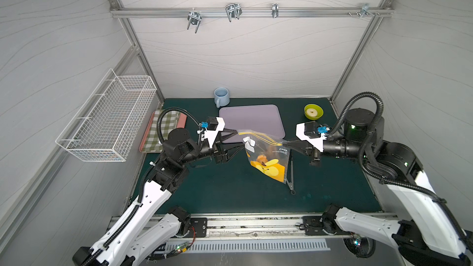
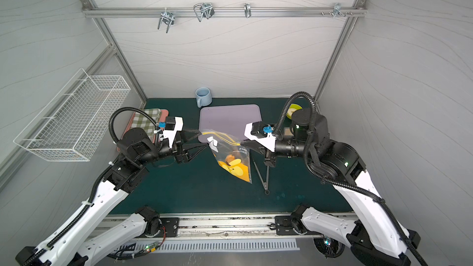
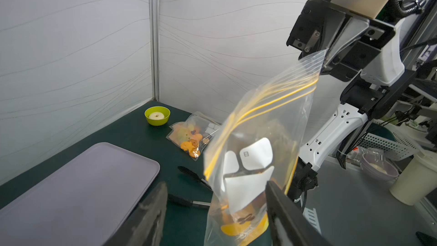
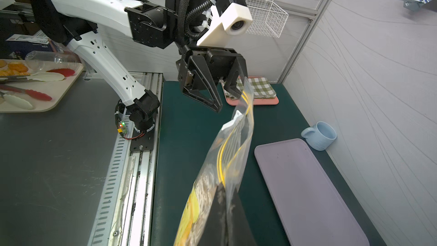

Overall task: Put the cookies into a resealable bag to prevent moisture
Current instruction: Place the ziploc bag at the center of the board.

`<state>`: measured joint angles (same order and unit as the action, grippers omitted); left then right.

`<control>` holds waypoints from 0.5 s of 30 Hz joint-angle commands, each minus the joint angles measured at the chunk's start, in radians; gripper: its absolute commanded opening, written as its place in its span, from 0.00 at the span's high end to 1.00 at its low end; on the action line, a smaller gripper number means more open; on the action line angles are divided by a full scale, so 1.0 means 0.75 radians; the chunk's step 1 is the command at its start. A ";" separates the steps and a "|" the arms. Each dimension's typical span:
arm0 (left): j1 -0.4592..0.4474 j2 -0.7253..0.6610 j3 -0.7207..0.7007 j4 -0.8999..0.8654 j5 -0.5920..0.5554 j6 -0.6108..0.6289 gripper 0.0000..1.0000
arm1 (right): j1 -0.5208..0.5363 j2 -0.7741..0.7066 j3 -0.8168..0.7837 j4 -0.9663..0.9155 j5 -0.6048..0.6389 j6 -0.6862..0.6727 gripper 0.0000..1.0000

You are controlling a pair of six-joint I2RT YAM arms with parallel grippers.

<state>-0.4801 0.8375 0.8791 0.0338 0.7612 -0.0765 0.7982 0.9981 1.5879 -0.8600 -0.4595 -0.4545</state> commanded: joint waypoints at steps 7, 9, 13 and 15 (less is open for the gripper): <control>-0.006 0.012 0.005 0.170 0.180 -0.013 0.36 | 0.017 -0.006 0.059 -0.060 -0.064 -0.063 1.00; -0.006 0.018 0.011 0.148 0.172 0.001 0.36 | 0.023 -0.006 0.065 -0.062 -0.074 -0.066 1.00; -0.005 0.027 0.014 0.168 0.195 -0.013 0.36 | 0.034 -0.002 0.081 -0.072 -0.098 -0.068 1.00; -0.006 0.031 0.014 0.207 0.230 -0.037 0.38 | 0.038 0.007 0.088 -0.080 -0.104 -0.071 1.00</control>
<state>-0.4808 0.8597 0.8722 0.1047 0.8799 -0.0963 0.8185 0.9997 1.6287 -0.8993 -0.4992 -0.4683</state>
